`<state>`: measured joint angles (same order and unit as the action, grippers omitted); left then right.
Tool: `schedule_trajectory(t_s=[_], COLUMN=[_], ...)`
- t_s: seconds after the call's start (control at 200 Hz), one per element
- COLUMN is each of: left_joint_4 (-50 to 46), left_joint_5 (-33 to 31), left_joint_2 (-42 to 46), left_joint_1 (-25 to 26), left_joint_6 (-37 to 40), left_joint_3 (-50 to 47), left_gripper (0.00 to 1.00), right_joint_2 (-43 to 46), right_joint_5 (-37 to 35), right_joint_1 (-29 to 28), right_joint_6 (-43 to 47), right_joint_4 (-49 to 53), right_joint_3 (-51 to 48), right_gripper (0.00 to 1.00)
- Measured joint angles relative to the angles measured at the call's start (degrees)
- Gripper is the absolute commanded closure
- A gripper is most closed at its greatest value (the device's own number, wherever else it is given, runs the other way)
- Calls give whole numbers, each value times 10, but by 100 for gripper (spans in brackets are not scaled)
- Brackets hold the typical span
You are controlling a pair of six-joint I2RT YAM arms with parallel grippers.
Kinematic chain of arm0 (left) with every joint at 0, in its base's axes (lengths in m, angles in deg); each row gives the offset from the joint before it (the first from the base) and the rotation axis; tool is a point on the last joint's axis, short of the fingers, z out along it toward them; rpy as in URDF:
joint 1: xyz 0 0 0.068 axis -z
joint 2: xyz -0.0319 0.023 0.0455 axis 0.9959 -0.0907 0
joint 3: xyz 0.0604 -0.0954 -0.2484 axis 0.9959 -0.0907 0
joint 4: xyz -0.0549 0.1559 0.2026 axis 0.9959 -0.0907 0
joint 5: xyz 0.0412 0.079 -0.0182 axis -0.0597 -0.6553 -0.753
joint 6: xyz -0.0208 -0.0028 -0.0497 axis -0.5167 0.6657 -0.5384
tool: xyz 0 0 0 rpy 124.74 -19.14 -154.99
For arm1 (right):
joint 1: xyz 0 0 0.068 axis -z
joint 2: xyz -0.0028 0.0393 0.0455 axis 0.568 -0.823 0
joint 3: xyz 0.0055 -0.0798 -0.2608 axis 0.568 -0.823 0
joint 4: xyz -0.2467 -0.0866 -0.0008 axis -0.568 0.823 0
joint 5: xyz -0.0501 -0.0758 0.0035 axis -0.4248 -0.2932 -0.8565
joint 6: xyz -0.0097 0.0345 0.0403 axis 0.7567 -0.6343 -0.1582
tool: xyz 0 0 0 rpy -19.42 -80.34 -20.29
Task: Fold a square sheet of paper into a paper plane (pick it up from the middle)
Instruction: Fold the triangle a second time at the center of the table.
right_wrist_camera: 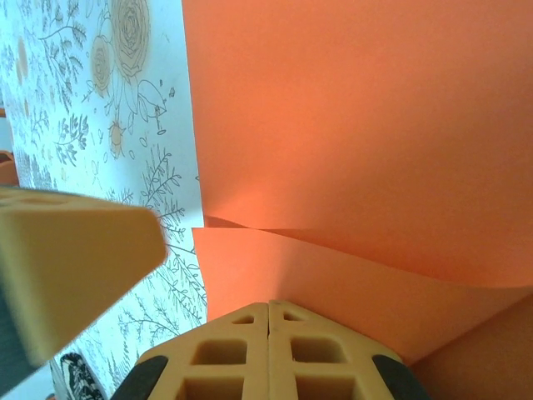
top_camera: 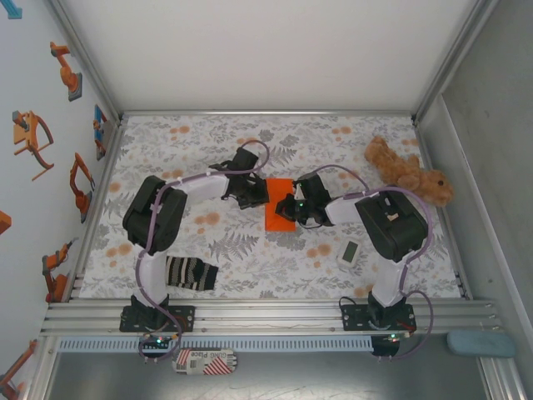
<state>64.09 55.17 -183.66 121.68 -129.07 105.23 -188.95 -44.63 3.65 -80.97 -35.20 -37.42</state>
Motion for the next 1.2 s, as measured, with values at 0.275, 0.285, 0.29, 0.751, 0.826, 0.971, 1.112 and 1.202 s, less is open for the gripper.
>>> schedule_trajectory(t_s=[0.275, 0.285, 0.29, 0.751, 0.826, 0.971, 1.112, 1.202], left_joint_4=[43, 43, 43, 52, 52, 52, 52, 52], left_joint_5=[16, 16, 16, 23, 23, 23, 23, 20], left_joint_2=[56, 56, 56, 50, 44, 40, 40, 39], left_joint_1=[32, 34, 35, 55, 55, 55, 55, 55], left_joint_6=[-54, -55, -56, -74, -74, -74, -74, -74], left_joint_3=[-76, -78, -78, -97, -97, -97, -97, -97], left_gripper=[99, 99, 99, 100, 100, 100, 100, 100], right_joint_2=[-2, -2, -2, -4, -4, -5, -6, -8], right_joint_5=[-1, -1, -1, -1, -1, -1, 0, 1], right_joint_1=[0, 0, 0, 0, 0, 0, 0, 0], right_joint_6=[-34, -34, -34, -43, -44, -44, -44, -44], right_joint_4=[-17, -17, -17, -20, -21, -22, -21, -21], right_joint_3=[-5, -5, -5, -5, -5, -5, -3, 0], right_gripper=[100, 100, 100, 100, 100, 100, 100, 100])
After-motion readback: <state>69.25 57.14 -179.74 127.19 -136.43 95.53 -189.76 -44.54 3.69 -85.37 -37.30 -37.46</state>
